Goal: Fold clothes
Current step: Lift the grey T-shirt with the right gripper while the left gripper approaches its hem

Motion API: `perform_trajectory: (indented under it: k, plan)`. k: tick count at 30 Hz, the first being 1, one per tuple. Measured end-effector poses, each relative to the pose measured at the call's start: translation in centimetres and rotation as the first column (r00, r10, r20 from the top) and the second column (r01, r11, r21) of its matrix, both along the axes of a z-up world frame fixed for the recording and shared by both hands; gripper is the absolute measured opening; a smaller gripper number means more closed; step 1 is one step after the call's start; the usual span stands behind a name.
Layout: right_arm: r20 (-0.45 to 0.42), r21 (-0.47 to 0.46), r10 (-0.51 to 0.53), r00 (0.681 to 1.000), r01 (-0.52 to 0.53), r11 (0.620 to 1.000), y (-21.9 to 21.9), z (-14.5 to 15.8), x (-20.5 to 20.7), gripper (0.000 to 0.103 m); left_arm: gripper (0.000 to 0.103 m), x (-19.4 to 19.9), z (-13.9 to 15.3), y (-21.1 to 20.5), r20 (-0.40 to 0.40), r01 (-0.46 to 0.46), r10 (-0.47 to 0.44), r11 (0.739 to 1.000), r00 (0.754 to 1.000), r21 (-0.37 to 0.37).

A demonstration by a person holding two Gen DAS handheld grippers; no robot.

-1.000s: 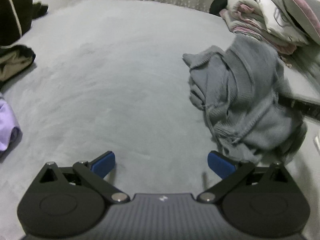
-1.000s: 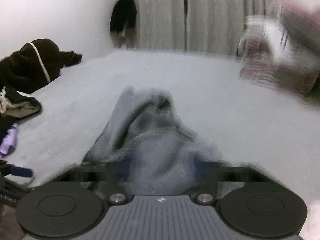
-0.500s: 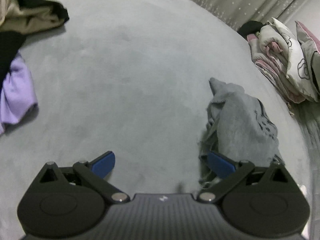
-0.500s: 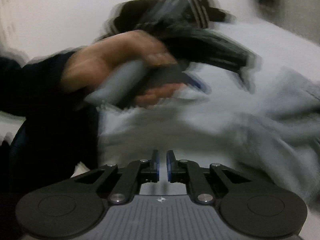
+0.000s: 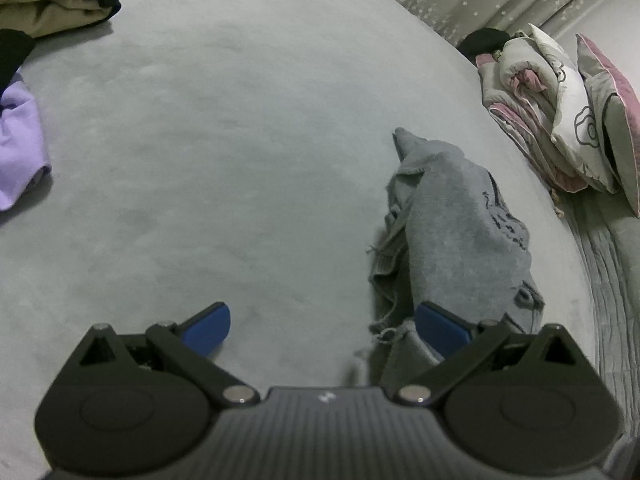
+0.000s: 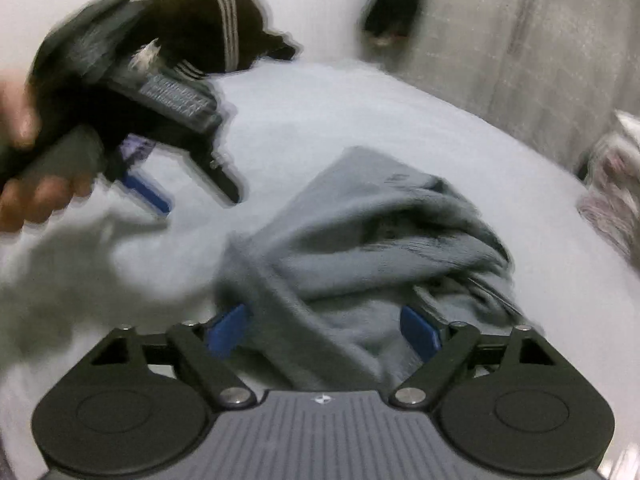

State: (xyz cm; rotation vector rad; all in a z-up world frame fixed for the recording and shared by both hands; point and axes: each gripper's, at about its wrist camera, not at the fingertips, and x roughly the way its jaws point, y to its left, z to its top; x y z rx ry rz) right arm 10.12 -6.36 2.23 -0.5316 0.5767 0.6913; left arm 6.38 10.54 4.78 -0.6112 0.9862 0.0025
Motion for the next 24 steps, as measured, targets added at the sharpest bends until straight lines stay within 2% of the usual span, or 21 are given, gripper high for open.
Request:
perform_trajectory:
  k: [1,2,5,7,9,11,13,16,19,21,22,24]
  plan:
    - [-0.028,-0.029,0.036,0.999,-0.037,0.999,0.8,-0.4,-0.1,0.041,0.103,0.0,-0.1,0.0,-0.002,0.001,-0.001,1.0,1.0,-0.002]
    - [-0.058,-0.052,0.066,0.996,-0.069,0.996,1.5,-0.8,-0.2,0.008,0.103,0.1,-0.2,0.0,-0.005,0.002,-0.002,1.0,1.0,-0.006]
    - [-0.155,-0.037,0.161,0.975,-0.168,0.985,3.1,-1.0,-1.3,0.009,0.103,0.0,-0.5,0.4,-0.025,-0.003,0.002,0.999,1.0,-0.043]
    - [-0.194,0.027,0.28,0.94,-0.281,0.959,4.1,-0.6,-3.1,0.009,0.103,-0.1,-0.5,0.8,-0.033,-0.014,0.013,0.998,0.999,-0.059]
    - [-0.202,0.107,0.403,0.892,-0.389,0.915,5.1,-0.1,-5.2,0.008,0.103,-0.2,-0.3,1.3,-0.04,-0.025,0.022,0.997,0.999,-0.073]
    - [-0.192,0.181,0.523,0.83,-0.494,0.85,6.1,0.4,-7.5,0.007,0.103,-0.1,-0.2,1.9,-0.048,-0.026,0.022,0.996,0.999,-0.082]
    - [-0.193,0.256,0.647,0.737,-0.599,0.759,7.0,0.4,-9.4,0.007,0.103,-0.1,0.0,2.4,-0.056,-0.029,0.024,0.995,0.998,-0.091]
    - [-0.227,0.296,0.734,0.64,-0.673,0.678,8.9,-0.9,-10.7,0.004,0.103,-0.2,-0.1,3.2,-0.054,-0.058,0.053,0.995,0.997,-0.087]
    - [-0.236,0.23,0.664,0.709,-0.623,0.747,9.4,-1.6,-9.3,0.005,0.103,-0.1,-0.4,3.5,-0.072,-0.071,0.066,0.994,0.995,-0.08]
    - [-0.234,0.192,0.61,0.757,-0.579,0.792,9.7,-2.0,-8.3,0.017,0.103,-0.1,-0.7,3.6,-0.09,-0.071,0.063,0.993,0.994,-0.091]
    - [-0.211,0.213,0.559,0.802,-0.521,0.827,9.1,-1.4,-7.2,0.022,0.103,-0.1,-0.8,3.6,-0.097,-0.07,0.061,0.993,0.993,-0.097]
    - [-0.169,0.258,0.446,0.879,-0.397,0.881,7.9,-0.4,-5.0,0.055,0.103,-0.3,-0.9,3.6,-0.099,-0.064,0.054,0.993,0.994,-0.103]
